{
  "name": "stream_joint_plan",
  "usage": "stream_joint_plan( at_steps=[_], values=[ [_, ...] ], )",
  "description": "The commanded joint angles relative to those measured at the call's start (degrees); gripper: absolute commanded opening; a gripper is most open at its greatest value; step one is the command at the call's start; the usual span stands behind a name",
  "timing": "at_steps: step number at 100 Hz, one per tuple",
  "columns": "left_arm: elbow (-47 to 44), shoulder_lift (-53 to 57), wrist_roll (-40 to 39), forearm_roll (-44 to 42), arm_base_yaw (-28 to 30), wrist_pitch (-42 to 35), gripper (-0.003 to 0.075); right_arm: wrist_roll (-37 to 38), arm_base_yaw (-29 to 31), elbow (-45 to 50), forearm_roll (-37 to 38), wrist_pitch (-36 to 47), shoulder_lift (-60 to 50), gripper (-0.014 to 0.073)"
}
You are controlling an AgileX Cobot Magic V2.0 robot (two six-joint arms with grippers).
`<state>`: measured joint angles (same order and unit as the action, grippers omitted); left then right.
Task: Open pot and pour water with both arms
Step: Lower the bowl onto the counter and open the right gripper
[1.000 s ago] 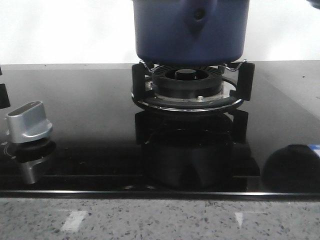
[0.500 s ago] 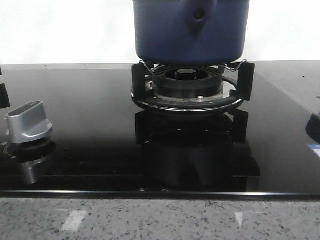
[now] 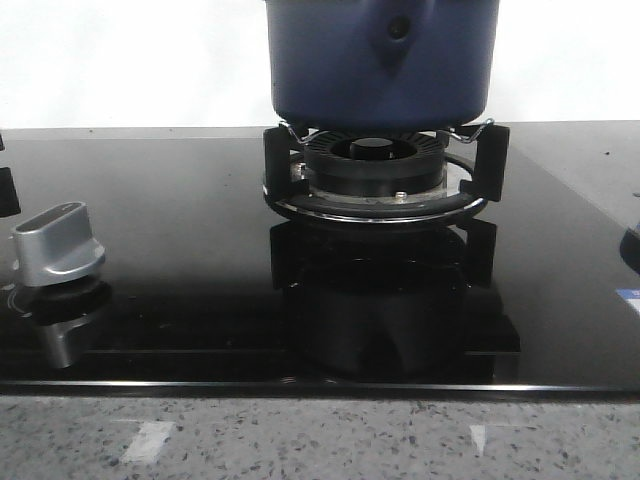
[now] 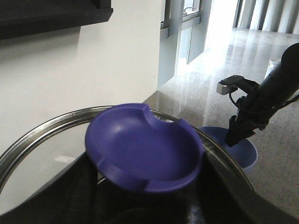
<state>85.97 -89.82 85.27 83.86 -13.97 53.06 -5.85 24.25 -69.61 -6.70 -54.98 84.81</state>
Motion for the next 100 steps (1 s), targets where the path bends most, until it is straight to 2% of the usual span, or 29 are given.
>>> stream_joint_plan(
  at_steps=[1, 35, 62, 100],
  values=[
    [2.03, 2.84, -0.07, 5.94, -0.67, -0.27, 0.0191, 0.00, 0.27, -2.75, -0.02, 0.78, -2.40, 0.0398],
    [2.03, -1.68, -0.07, 6.03, -5.12, -0.17, 0.0191, 0.00, 0.27, -10.31, -0.50, -3.07, -8.03, 0.0395],
    [2.03, -5.98, 1.88, 6.03, -7.56, -0.16, 0.0191, 0.00, 0.27, -10.93, -1.90, -2.35, -11.58, 0.0395],
    [2.03, -7.76, 3.22, 6.89, -7.54, 0.17, 0.0191, 0.00, 0.27, -10.93, -2.50, -2.45, -11.71, 0.0395]
  ],
)
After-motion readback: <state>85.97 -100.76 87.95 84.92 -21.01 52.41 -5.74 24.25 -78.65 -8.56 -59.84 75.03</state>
